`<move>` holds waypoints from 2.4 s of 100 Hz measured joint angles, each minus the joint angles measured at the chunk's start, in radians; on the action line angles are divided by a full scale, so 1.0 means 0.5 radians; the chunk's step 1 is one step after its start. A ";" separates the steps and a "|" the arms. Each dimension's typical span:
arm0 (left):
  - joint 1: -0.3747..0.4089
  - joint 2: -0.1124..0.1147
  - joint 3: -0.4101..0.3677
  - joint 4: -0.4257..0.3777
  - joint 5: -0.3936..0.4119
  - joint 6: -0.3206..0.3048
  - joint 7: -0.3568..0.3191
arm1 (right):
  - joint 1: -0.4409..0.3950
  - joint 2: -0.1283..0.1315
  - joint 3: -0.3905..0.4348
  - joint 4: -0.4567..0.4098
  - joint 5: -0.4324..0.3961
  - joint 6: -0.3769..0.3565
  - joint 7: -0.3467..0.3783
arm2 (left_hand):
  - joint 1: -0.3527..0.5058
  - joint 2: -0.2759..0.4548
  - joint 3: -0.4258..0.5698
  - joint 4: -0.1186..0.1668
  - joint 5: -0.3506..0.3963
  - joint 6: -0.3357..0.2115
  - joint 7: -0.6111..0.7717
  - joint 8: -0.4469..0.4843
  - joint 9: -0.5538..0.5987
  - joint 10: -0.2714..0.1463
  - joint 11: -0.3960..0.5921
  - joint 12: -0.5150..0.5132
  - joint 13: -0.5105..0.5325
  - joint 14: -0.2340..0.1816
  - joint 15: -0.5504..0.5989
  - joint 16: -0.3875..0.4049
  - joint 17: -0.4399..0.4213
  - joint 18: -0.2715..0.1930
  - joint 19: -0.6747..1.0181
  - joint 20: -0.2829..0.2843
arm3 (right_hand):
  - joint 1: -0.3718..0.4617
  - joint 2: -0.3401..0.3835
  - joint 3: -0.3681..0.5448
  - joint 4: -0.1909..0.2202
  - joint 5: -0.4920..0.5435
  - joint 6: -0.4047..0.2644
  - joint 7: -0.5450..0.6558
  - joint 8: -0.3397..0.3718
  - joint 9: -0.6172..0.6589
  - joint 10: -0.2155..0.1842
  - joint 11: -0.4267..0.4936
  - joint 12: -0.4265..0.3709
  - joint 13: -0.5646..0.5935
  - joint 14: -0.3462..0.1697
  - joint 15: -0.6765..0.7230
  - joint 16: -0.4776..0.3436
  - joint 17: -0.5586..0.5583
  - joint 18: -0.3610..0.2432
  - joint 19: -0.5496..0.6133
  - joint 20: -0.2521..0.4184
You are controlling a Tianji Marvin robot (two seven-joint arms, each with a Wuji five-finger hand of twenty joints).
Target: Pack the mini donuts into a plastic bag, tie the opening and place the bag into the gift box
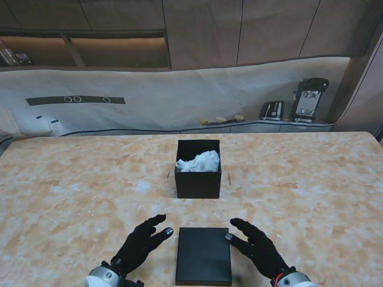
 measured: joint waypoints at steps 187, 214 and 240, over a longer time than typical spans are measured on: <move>0.070 -0.036 0.157 -0.072 -0.207 0.423 0.097 | 0.033 -0.079 -0.268 0.149 0.309 0.168 -0.238 | 0.081 0.003 0.003 0.002 0.152 0.128 -0.024 0.181 0.219 0.111 0.048 0.163 0.126 0.086 0.150 0.156 -0.281 -0.022 1.008 0.149 | 0.000 0.003 0.036 -0.021 -0.221 -0.024 0.345 -0.167 -0.210 -0.033 0.067 -0.013 -0.213 -0.153 0.076 -0.001 -0.026 -0.281 -0.549 0.088; -0.011 -0.063 0.218 -0.016 -0.287 0.411 0.144 | 0.040 -0.080 -0.274 0.149 0.305 0.186 -0.237 | 0.104 0.027 0.003 0.002 0.152 0.128 -0.024 0.181 0.219 0.110 0.049 0.163 0.125 0.058 0.150 0.156 -0.301 -0.057 1.031 0.149 | 0.000 0.003 0.041 -0.021 -0.221 -0.026 0.350 -0.176 -0.210 -0.037 0.067 -0.008 -0.216 -0.173 0.078 -0.001 -0.026 -0.304 -0.559 0.116; -0.052 -0.082 0.245 0.005 -0.375 0.437 0.173 | 0.052 -0.081 -0.283 0.147 0.322 0.216 -0.235 | 0.130 0.027 0.005 0.002 0.152 0.128 -0.024 0.181 0.211 0.113 0.048 0.162 0.125 0.009 0.150 0.156 -0.306 -0.108 1.045 0.149 | 0.000 0.005 0.059 -0.021 -0.221 -0.027 0.367 -0.181 -0.212 -0.054 0.040 0.001 -0.225 -0.211 0.078 -0.001 -0.026 -0.347 -0.588 0.117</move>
